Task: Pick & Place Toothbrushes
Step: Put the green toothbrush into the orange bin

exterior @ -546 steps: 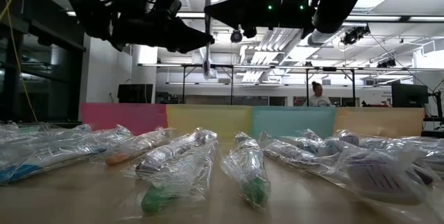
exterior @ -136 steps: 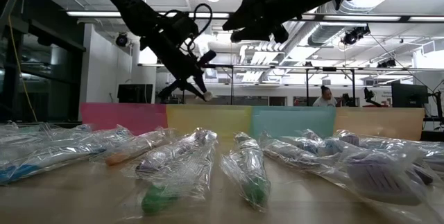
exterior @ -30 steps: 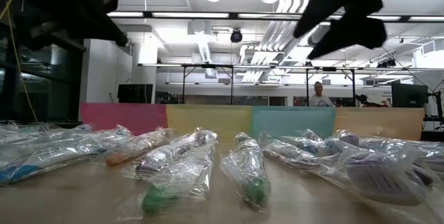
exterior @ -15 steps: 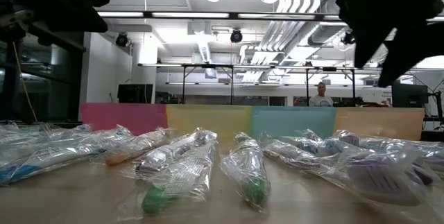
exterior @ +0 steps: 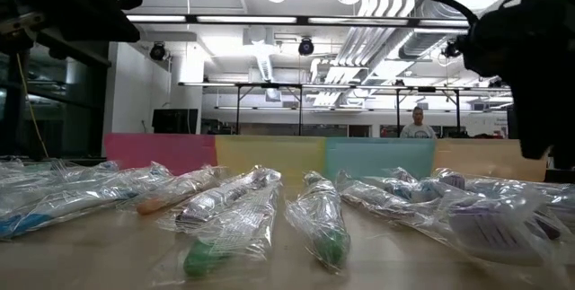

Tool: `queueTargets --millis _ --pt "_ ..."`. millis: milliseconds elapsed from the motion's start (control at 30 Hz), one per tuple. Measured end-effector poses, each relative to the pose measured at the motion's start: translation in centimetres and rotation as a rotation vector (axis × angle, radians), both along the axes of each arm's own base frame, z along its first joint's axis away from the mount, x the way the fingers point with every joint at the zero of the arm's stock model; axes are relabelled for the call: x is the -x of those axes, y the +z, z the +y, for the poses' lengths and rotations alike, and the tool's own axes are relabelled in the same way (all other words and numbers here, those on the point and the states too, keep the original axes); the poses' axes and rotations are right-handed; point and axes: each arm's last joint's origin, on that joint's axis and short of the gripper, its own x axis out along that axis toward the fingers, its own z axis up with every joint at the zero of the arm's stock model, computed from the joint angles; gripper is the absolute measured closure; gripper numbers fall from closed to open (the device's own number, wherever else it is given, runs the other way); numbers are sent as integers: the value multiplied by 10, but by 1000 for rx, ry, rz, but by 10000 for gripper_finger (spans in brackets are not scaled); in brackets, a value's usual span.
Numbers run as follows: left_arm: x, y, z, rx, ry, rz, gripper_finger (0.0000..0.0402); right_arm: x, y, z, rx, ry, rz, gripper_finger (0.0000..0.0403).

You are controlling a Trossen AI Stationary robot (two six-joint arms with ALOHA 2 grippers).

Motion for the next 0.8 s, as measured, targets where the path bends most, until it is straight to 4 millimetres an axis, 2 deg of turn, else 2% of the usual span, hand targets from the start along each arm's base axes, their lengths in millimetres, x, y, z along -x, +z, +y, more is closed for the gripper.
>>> queueTargets --millis 233,467,667,800 --pt "1 -2 0 -6 0 18 401 0 -14 8 20 -12 34 157" --pt "1 -2 0 -1 3 21 401 -3 -28 14 19 13 73 179" --pt "1 -2 0 0 3 21 401 0 -30 13 34 18 110 216" --pt "1 -2 0 0 3 21 401 3 -31 11 51 41 150 264"
